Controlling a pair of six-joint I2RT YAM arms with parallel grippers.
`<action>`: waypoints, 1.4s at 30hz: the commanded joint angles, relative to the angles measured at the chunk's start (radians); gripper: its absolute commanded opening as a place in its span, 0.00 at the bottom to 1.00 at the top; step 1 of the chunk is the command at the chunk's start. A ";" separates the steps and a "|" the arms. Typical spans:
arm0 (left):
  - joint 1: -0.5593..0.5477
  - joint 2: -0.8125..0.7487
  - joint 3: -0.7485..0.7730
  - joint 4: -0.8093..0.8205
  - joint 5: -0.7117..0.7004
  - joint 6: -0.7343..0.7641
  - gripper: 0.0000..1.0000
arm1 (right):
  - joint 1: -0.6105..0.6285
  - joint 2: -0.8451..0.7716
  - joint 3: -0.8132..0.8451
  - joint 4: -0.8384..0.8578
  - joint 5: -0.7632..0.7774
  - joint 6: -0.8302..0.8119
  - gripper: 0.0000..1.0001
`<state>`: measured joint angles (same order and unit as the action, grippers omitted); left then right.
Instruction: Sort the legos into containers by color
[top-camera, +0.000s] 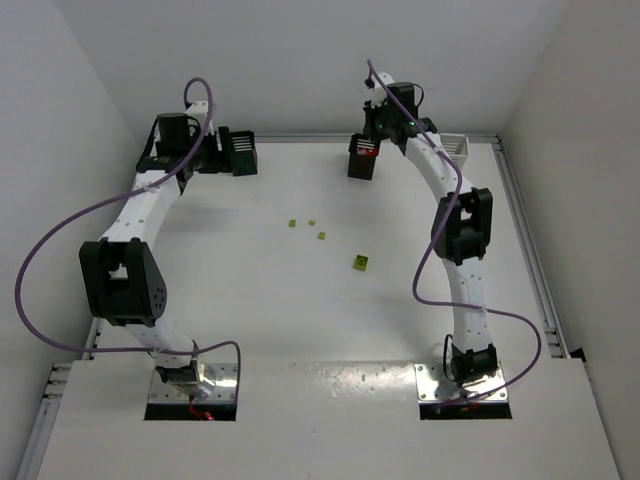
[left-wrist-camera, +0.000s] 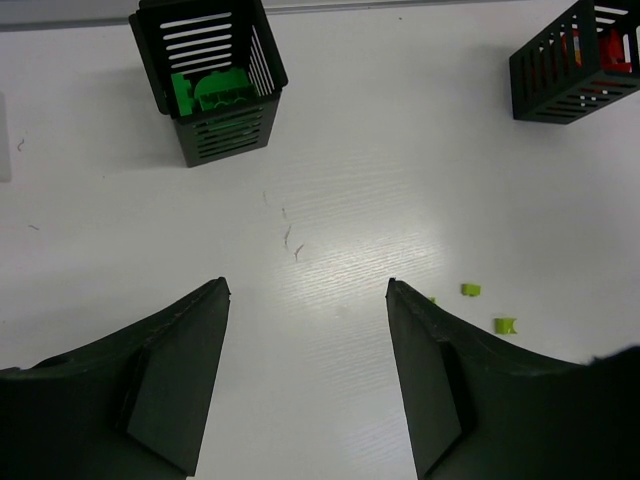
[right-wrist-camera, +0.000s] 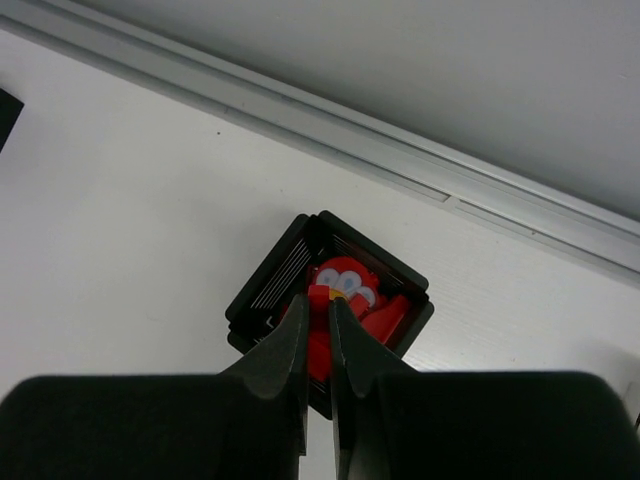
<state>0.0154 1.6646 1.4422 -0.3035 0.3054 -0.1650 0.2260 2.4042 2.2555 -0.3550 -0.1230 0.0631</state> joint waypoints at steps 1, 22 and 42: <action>-0.014 -0.046 -0.009 0.026 -0.002 0.009 0.70 | -0.002 -0.019 0.009 0.002 -0.010 0.026 0.11; -0.156 -0.046 -0.029 0.026 -0.020 0.036 0.71 | -0.002 -0.028 -0.033 -0.007 -0.030 0.026 0.76; -0.524 -0.019 -0.126 0.006 -0.061 0.064 0.67 | -0.046 -0.187 -0.174 0.007 0.241 0.173 0.79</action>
<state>-0.3626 1.6615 1.3209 -0.3054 0.2836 -0.1238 0.2165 2.3371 2.1117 -0.3752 -0.0376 0.1440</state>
